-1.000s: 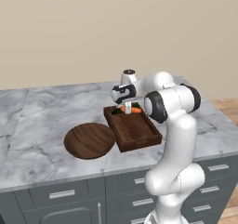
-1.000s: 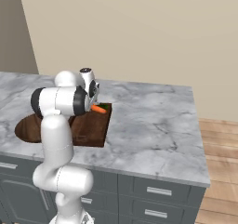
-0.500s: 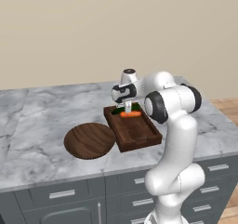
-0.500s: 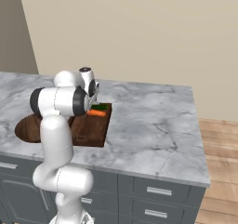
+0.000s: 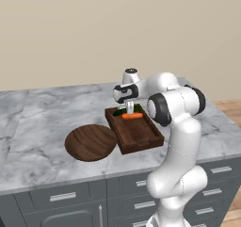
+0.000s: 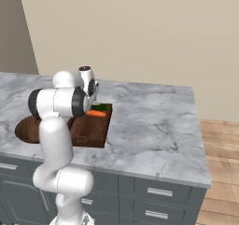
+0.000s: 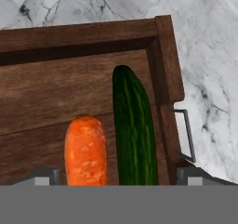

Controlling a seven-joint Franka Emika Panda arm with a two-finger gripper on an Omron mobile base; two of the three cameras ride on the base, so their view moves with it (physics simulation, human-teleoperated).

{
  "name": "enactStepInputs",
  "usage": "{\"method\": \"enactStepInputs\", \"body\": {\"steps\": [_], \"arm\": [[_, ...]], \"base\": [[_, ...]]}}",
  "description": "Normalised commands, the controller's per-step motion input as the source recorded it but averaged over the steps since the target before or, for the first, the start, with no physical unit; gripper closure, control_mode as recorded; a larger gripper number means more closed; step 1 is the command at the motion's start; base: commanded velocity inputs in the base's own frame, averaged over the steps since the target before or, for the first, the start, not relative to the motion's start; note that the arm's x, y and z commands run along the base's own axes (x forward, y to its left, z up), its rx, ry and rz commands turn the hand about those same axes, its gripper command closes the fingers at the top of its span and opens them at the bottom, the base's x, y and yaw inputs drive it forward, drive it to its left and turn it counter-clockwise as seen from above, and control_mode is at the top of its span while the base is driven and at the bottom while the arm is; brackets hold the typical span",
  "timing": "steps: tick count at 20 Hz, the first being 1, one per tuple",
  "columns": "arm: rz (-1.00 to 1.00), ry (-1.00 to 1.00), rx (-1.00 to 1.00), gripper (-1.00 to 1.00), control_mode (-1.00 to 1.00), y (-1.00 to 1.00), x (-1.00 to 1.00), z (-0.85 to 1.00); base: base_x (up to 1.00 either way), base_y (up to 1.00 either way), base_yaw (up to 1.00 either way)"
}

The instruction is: Place the two vegetables and bowl onto the tray for setting up a vegetable dip station.

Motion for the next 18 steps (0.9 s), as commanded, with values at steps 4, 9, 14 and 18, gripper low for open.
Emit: {"method": "enactStepInputs", "body": {"steps": [4,9,14,18], "arm": [[0.05,0.0,0.0,-1.0,-1.0,0.0,-0.36,0.19],[0.05,0.0,0.0,-1.0,-1.0,0.0,-0.6,0.24],[0.02,0.0,0.0,-1.0,-1.0,0.0,-0.8,0.27],[0.0,0.0,0.0,-1.0,-1.0,0.04,-0.76,0.2]], "base": [[0.0,0.0,0.0],[0.0,0.0,0.0],[0.0,0.0,0.0],[0.0,0.0,0.0]]}}
